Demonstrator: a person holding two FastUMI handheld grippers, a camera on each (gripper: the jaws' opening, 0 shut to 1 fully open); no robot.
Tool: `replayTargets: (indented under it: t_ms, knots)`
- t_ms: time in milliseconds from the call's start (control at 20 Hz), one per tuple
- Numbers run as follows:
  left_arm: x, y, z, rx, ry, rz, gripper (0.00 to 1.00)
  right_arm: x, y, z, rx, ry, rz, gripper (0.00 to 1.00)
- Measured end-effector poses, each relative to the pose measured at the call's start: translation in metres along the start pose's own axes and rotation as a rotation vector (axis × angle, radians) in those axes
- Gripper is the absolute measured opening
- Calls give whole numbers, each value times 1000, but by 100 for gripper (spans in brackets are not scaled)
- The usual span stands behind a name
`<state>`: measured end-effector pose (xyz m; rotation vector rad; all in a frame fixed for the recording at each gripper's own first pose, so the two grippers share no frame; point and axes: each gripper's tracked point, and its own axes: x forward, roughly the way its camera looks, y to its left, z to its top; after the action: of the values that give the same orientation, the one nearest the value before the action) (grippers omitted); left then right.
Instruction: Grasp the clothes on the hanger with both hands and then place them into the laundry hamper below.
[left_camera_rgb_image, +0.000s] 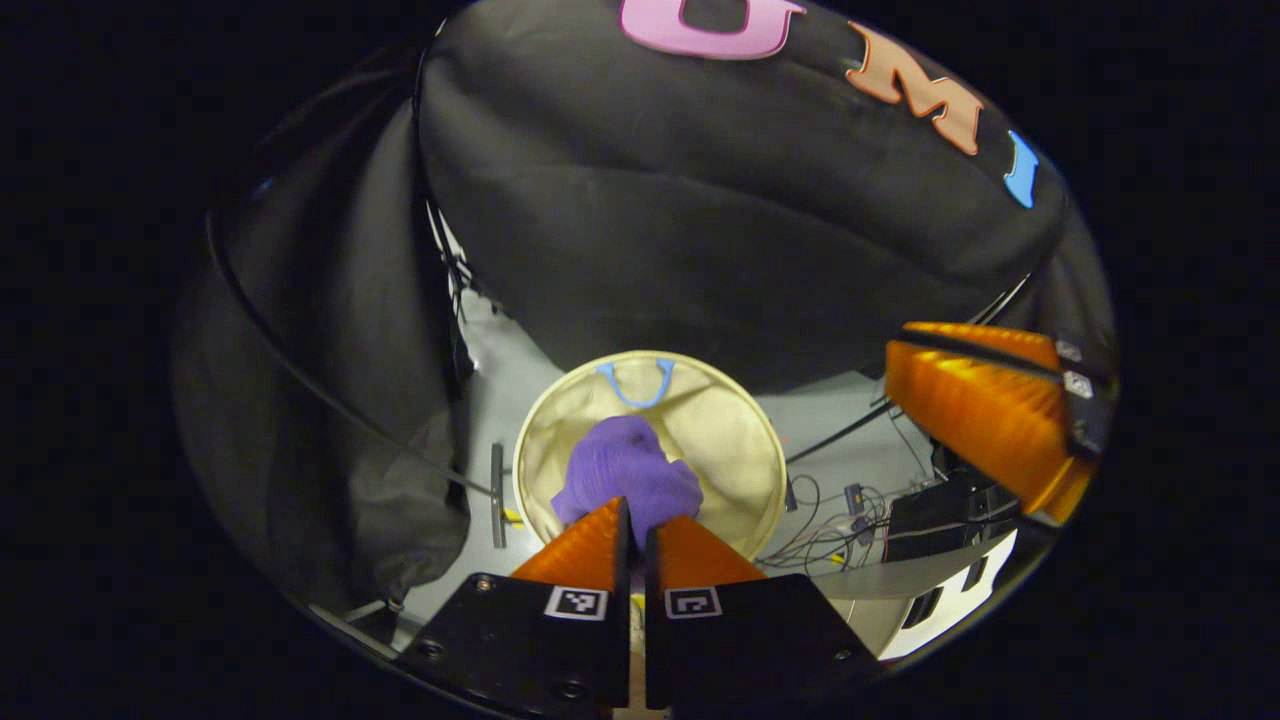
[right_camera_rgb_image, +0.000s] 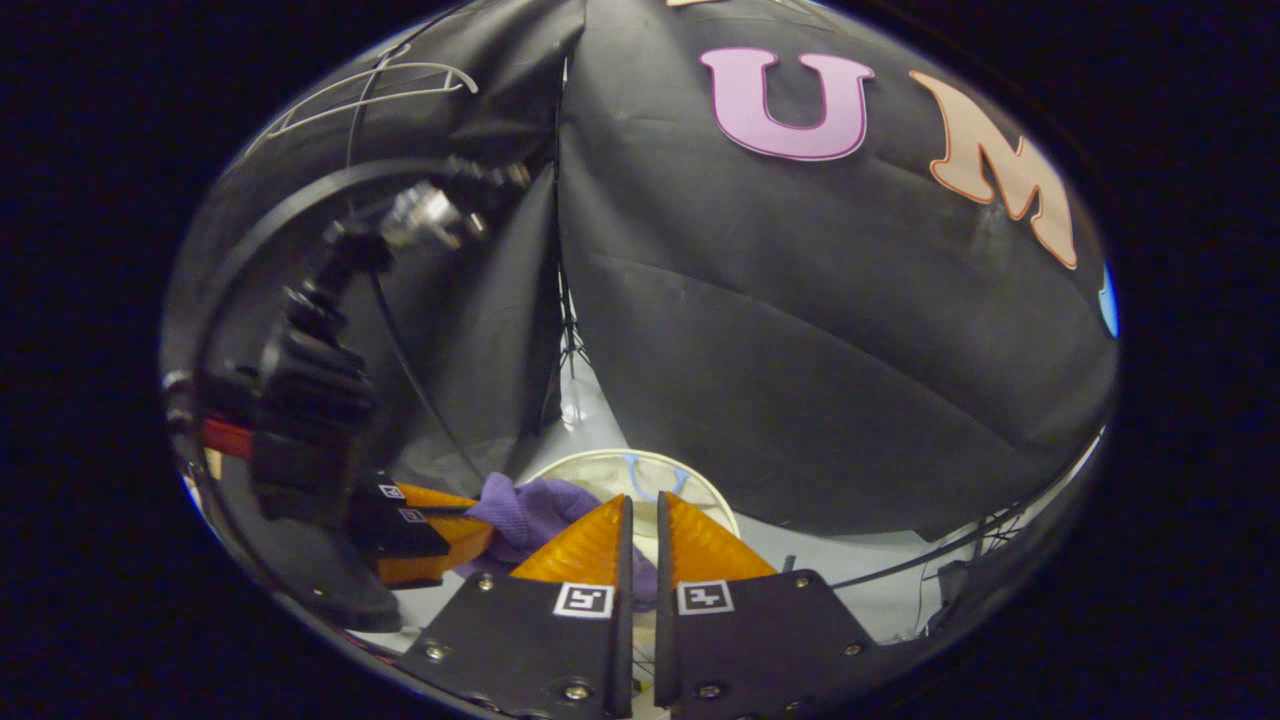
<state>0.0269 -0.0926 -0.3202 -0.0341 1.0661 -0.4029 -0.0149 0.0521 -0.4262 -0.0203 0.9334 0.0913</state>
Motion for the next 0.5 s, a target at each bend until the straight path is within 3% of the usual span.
replayTargets:
  t_ms: [50,100,150,500]
  knots:
    - [0,-4,7,-2,-7,-11,13,-1,-2,-3,2,6,-5,9]
    - [0,-5,9,-7,-4,-12,10,-1,-5,-5,5,9,-10,9]
    - [1,-2,7,-14,-6,-12,21,-1,-6,-6,8,11,-15,9]
    - [8,-2,12,-25,-14,-19,21,-1,-15,-5,36,12,-38,9]
